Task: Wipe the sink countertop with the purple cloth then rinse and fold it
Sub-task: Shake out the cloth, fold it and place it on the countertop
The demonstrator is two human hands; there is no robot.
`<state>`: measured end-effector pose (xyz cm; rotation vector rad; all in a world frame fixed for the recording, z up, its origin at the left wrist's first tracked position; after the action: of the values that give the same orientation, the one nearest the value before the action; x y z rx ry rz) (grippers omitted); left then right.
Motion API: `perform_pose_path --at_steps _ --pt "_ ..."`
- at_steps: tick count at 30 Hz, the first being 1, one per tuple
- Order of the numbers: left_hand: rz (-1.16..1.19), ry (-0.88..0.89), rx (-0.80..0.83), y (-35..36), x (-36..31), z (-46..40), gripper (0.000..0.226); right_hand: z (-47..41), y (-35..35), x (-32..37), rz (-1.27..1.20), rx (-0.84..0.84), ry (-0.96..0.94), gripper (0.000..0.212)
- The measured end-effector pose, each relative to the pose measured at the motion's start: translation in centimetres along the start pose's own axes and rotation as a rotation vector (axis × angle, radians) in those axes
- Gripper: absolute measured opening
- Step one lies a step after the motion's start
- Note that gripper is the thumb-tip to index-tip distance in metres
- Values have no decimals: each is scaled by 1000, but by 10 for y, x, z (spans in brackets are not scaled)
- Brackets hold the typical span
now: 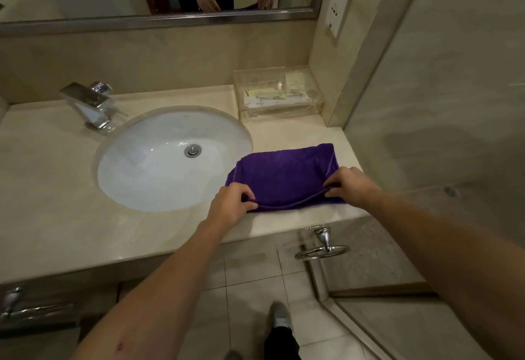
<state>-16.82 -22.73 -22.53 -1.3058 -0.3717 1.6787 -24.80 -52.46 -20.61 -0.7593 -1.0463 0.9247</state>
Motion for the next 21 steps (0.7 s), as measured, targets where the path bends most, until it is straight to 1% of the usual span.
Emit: perform_pose_path --at_steps 2,3,5,6,7,8,10,12,14,16,18,21 --pt "-80 19 23 2 -3 3 10 0 8 -1 28 -2 22 31" --pt "-123 32 65 1 -5 4 13 0 10 0 43 19 21 33" --pt "-200 48 167 -5 -13 7 26 -1 5 4 67 117 1 38" --pt "-215 45 189 -11 -18 9 33 0 0 7 74 173 3 41" --pt "-214 38 178 -18 -23 9 36 0 -7 11 84 206 12 41" --pt "-207 32 135 -25 -29 8 35 -2 -15 15 90 199 28 40" --pt "-191 43 10 -37 -38 1 28 -8 -28 24 93 89 49 32" --pt "-183 79 -75 -38 -45 -12 28 -20 -29 36 52 -79 16 27" --pt "-218 129 -126 -26 -50 -29 37 -35 -18 51 -27 -229 -37 31" --pt "-264 147 -150 -6 -55 -46 42 -54 0 65 -73 -331 -77 36" --pt "-328 116 -133 17 -59 -63 49 -71 21 72 -34 -364 -92 43" --pt "-414 56 -136 46 -53 -84 60 -88 46 57 106 -309 -86 52"
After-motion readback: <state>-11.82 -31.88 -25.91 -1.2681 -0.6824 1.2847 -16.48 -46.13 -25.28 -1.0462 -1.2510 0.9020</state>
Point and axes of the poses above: each hand's wrist, its own z-axis away from the middle knuckle, its own y-axis out of the palm, x = y × z, the point moved 3 cm from there along -z, towards the middle knuckle, and after that the axes turned 9 degrees about -y, right-handed, at the moved point
